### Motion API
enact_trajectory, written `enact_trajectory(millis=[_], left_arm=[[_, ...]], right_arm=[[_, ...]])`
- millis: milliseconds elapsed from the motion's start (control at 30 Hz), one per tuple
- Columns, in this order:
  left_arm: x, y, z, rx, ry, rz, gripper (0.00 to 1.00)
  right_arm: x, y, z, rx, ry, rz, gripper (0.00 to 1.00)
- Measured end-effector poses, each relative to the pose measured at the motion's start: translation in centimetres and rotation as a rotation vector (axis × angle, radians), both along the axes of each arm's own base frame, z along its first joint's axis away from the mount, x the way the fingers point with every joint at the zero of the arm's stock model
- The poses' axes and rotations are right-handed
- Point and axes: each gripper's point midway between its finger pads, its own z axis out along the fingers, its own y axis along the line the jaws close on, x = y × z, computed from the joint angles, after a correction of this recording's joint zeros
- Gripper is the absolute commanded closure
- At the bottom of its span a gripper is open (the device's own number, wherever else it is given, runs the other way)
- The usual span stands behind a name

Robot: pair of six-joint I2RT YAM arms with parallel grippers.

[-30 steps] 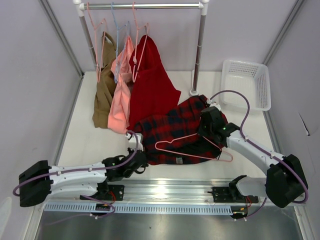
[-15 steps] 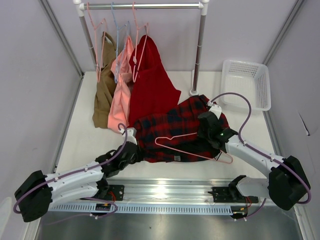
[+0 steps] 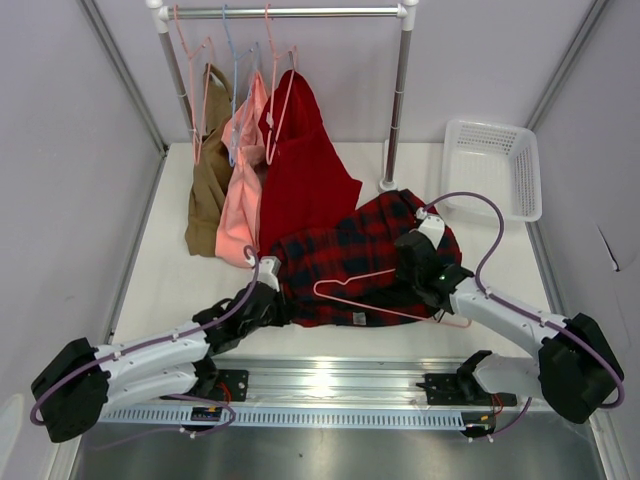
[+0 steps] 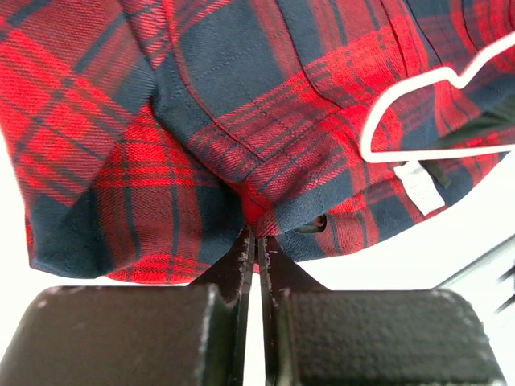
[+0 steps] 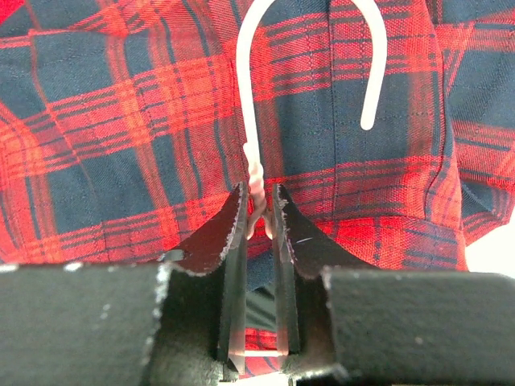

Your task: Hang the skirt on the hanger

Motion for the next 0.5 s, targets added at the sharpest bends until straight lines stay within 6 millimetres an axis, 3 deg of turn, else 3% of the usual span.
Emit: enact_trajectory(millis=[333,500], left_arm=[[-1.5,-0.8,1.7,0.023,-0.021,-0.076,0.69],[-2.8,-1.2,2.9,0.029,-0.027,-0.124,0.65]], right_arm=[[0.1,0.1,-1.4,-0.023,0.036,-0.009,1.00],[0.1,0.2,-1.9,-0.028,0.048,-0.009,1.00]])
